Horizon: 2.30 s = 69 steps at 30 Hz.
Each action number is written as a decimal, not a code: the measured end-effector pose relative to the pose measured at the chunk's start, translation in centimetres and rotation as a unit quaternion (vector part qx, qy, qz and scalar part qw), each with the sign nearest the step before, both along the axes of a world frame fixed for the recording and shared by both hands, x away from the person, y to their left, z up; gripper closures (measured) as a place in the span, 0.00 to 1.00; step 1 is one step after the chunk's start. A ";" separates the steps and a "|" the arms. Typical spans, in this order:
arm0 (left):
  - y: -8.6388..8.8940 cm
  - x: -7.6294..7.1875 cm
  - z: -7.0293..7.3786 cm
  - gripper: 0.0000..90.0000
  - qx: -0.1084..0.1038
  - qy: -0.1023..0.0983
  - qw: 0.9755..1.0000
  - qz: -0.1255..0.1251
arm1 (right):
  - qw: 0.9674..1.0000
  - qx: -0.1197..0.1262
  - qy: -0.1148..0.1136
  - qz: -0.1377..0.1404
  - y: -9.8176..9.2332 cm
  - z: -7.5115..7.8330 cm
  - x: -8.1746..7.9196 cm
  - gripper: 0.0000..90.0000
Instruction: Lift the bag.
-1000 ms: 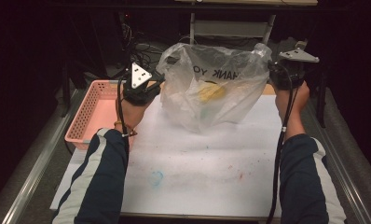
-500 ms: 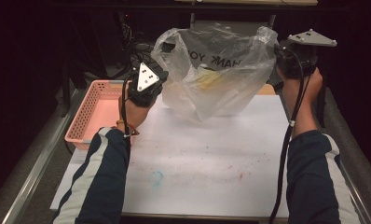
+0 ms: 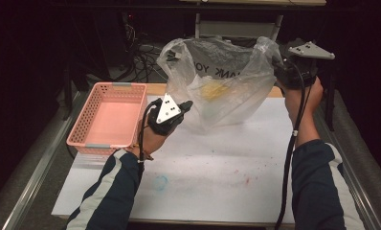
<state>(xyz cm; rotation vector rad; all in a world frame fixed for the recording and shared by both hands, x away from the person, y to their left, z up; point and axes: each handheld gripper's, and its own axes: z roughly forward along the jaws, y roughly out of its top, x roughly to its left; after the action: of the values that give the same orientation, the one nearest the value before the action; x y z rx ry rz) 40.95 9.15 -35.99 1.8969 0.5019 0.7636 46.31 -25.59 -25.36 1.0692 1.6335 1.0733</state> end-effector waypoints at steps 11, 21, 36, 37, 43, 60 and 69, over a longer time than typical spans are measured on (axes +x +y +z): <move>-1.2 1.3 -1.1 0.98 0.030 0.016 0.999 0.020 | 0.998 0.007 -0.022 0.062 0.7 0.4 -2.6 0.37; -1.7 2.2 -2.1 0.98 0.039 0.032 0.998 0.040 | 0.997 -0.015 -0.019 0.076 0.4 1.7 -5.5 0.26; -1.8 3.8 -3.3 0.98 0.047 0.043 0.996 0.067 | 0.991 0.027 -0.042 0.122 -0.5 -0.6 -10.4 0.21; -1.7 3.9 -3.3 0.98 0.046 0.044 0.996 0.069 | 0.991 0.022 -0.040 0.125 -0.4 -1.2 -10.6 0.21; -1.2 3.9 -3.2 0.98 0.048 0.044 0.995 0.074 | 0.992 0.021 -0.022 0.123 -0.9 -4.5 -11.2 0.20; 2.7 1.1 -2.1 0.67 0.025 0.016 0.997 0.068 | 0.991 0.016 0.010 0.134 -1.5 -9.8 -11.1 0.21; 4.4 0.2 -2.3 0.51 0.031 0.008 0.997 0.069 | 0.991 0.012 0.004 0.135 -2.4 -10.0 -11.8 0.21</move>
<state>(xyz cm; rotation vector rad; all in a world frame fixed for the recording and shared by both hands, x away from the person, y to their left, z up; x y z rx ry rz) 41.12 13.54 -38.33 1.9418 0.6301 0.8629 34.55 -27.98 -35.35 0.8846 1.8115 1.2673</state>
